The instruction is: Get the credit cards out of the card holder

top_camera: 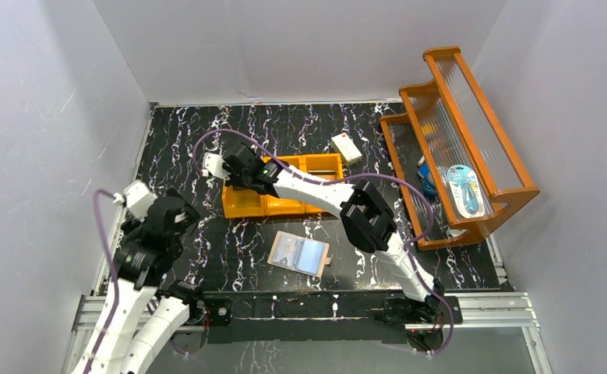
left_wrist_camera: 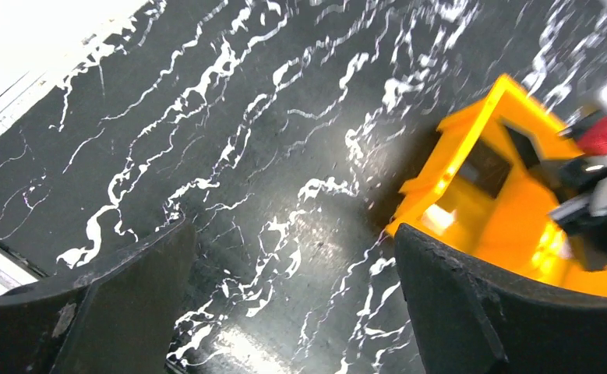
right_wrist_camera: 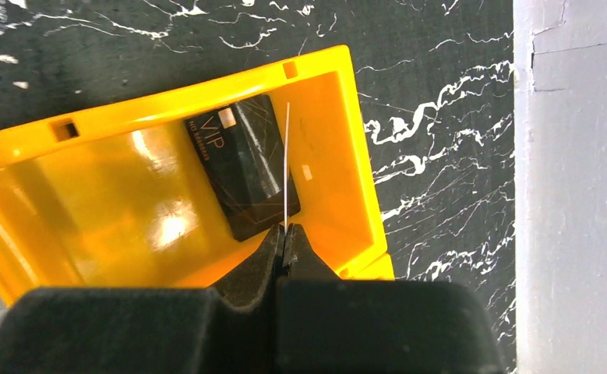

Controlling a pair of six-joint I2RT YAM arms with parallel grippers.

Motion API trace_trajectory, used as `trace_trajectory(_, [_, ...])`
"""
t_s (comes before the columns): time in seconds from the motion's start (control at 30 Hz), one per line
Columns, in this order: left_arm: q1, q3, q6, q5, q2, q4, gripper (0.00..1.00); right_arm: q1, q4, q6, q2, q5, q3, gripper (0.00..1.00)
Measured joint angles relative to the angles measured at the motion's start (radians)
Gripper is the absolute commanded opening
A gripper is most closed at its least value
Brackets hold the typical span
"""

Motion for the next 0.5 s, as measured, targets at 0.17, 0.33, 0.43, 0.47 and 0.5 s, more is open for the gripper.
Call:
trace_trajectory(0.17, [0.0, 0.007, -0.061, -0.081, -0.185, -0.05, 0.98, 0.0, 0.013, -0.047, 0.06, 0.038, 0.026, 0.01])
trace_trajectory(0.33, [0.0, 0.008, -0.074, -0.096, -0.171, -0.059, 0.98, 0.003, 0.015, -0.071, 0.09, 0.051, 0.026, 0.02])
trace_trajectory(0.43, [0.0, 0.008, -0.074, -0.096, -0.168, -0.06, 0.98, 0.004, 0.023, -0.077, 0.093, 0.058, 0.026, 0.03])
trace_trajectory(0.47, [0.0, 0.008, -0.074, -0.096, -0.168, -0.06, 0.98, 0.003, 0.026, -0.078, 0.094, 0.06, 0.026, 0.05])
trace_trajectory(0.5, [0.0, 0.008, -0.074, -0.096, -0.168, -0.06, 0.98, 0.003, 0.031, -0.081, 0.095, 0.064, 0.026, 0.06])
